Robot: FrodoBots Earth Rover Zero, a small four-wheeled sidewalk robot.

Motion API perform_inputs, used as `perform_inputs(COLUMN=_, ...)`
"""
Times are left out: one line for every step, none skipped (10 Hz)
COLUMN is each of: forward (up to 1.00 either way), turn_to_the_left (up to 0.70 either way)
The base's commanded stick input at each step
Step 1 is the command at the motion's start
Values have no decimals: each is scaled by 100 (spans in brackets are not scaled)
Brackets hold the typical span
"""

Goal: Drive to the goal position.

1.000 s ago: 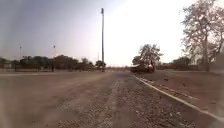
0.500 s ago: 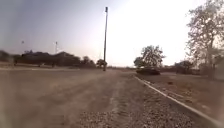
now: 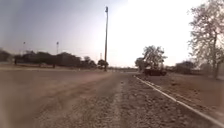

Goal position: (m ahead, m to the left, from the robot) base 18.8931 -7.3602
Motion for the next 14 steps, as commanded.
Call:
perform_inputs(forward=70, turn_to_the_left=0)
perform_inputs(forward=70, turn_to_the_left=0)
perform_inputs(forward=70, turn_to_the_left=0)
perform_inputs(forward=70, turn_to_the_left=0)
perform_inputs(forward=70, turn_to_the_left=0)
perform_inputs(forward=70, turn_to_the_left=0)
perform_inputs(forward=70, turn_to_the_left=0)
perform_inputs(forward=70, turn_to_the_left=0)
perform_inputs(forward=70, turn_to_the_left=0)
perform_inputs(forward=70, turn_to_the_left=0)
perform_inputs(forward=70, turn_to_the_left=0)
perform_inputs(forward=70, turn_to_the_left=0)
perform_inputs(forward=70, turn_to_the_left=0)
perform_inputs(forward=70, turn_to_the_left=0)
